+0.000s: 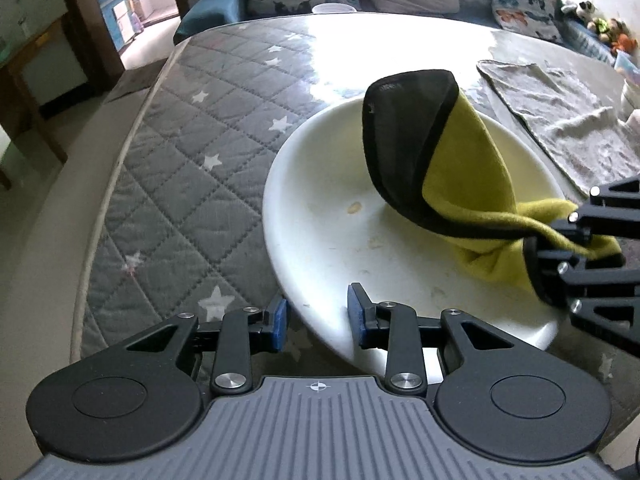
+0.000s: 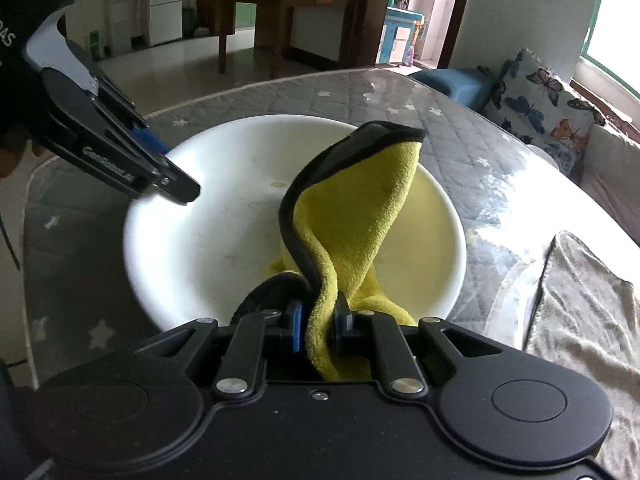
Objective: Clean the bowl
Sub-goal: 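Wipe the bowl interior with the cloth while the left tool holds the rim, then continue wiping inside the bowl with the cloth while the left tool holds the rim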
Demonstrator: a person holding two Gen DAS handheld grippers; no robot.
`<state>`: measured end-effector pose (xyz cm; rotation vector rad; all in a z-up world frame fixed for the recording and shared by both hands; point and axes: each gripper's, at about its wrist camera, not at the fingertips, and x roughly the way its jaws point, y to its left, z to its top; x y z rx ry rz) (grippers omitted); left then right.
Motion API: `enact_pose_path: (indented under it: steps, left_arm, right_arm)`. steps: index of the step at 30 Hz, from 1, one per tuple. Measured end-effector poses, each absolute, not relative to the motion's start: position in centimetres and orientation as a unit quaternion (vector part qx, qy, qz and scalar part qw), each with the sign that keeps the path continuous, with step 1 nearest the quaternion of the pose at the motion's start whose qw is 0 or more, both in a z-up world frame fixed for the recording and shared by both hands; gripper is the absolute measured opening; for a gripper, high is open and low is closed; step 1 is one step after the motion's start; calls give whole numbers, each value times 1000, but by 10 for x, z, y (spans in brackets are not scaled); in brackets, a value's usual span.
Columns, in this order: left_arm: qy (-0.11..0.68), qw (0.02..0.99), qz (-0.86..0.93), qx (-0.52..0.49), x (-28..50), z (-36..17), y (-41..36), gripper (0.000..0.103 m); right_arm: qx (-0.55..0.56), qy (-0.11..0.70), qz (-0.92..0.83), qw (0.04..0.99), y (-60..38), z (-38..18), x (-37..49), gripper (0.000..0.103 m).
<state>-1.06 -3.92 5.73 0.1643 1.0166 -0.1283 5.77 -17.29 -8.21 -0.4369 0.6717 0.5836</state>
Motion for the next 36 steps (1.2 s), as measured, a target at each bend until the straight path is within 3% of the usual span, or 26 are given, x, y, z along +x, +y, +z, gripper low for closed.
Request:
enact_pose_path:
  steps: [18, 36]
  left_arm:
    - [488, 862, -65, 125, 29, 54, -39, 34]
    - [498, 866, -31, 29, -5, 55, -41, 40]
  right_arm:
    - [-234, 287, 249, 895, -173, -87, 101, 14]
    - [-224, 292, 233, 900, -172, -86, 98, 14]
